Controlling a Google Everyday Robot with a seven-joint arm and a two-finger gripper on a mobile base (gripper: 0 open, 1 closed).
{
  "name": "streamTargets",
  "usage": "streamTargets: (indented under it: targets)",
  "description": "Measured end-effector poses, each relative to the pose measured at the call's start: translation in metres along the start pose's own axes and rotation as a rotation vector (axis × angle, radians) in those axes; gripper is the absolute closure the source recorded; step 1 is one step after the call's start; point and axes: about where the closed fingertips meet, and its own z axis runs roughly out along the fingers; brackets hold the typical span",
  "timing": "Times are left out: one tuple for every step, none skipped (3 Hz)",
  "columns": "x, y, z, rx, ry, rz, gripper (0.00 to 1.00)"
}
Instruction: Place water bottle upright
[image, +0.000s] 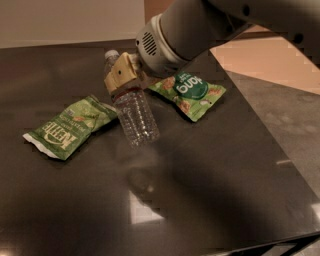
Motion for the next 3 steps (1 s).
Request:
streamTargets:
  targets:
    - [-0.0115, -0.0006, -0.0085, 0.055, 0.024, -0.111, 1.0]
    - [-0.0117, -0.0018, -0.0116, 0.049, 0.03, -0.195, 1.0]
    - [-0.0116, -0.0021, -0.0115, 0.049, 0.03, -0.195, 1.0]
